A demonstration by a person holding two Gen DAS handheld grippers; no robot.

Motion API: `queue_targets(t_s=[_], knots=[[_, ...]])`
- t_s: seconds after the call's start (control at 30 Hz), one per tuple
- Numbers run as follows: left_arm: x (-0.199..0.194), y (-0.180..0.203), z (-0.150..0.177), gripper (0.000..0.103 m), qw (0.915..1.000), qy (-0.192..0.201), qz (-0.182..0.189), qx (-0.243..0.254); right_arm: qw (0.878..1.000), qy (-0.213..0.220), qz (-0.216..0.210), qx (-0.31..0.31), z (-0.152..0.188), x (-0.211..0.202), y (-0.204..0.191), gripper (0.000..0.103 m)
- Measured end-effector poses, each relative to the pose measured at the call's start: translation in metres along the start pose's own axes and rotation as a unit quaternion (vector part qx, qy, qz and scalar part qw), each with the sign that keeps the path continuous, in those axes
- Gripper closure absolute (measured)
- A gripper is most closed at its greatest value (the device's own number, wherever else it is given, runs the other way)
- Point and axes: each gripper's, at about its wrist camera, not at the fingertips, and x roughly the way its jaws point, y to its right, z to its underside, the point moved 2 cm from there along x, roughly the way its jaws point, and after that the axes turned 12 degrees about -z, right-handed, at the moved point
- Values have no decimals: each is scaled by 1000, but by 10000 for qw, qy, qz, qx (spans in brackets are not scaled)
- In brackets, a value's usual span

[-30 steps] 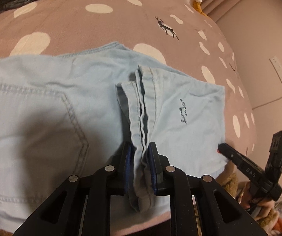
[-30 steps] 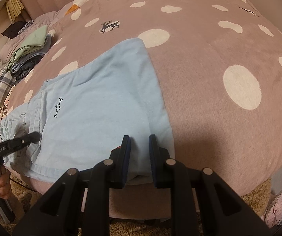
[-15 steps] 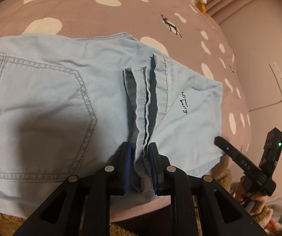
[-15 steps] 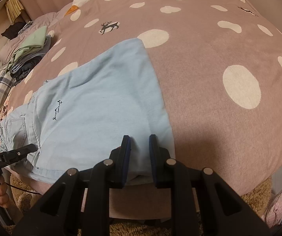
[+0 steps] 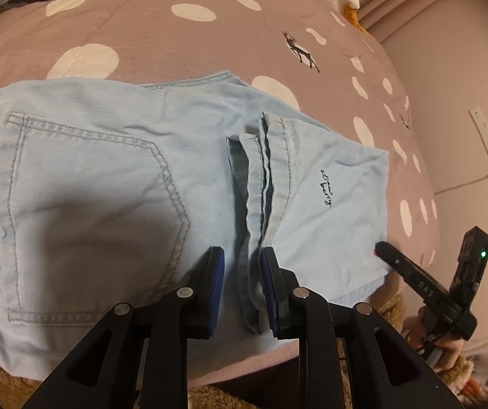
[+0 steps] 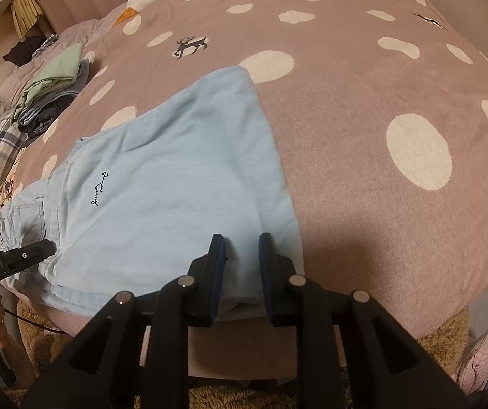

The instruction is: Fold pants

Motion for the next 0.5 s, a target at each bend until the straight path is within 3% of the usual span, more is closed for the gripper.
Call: queue_targets(t_s=[0.17,0.23,0.4,0.5], knots=[[-8,-2,-1,80,9995,96,-309,2,10000,-5,-64,-47,0,0,-4,76],[-10,-4,0,80,9985,180,-514,12,9999,-21,-89,-95,0,2,-8,66],[-14,-8,4,78,9985,205,-502,-48,9987,-95,201,-461,1,9,-27,48],[-24,-10,3,57,9981,326,-511,-59,9968,-148,432,-652,-2,11,-35,42]])
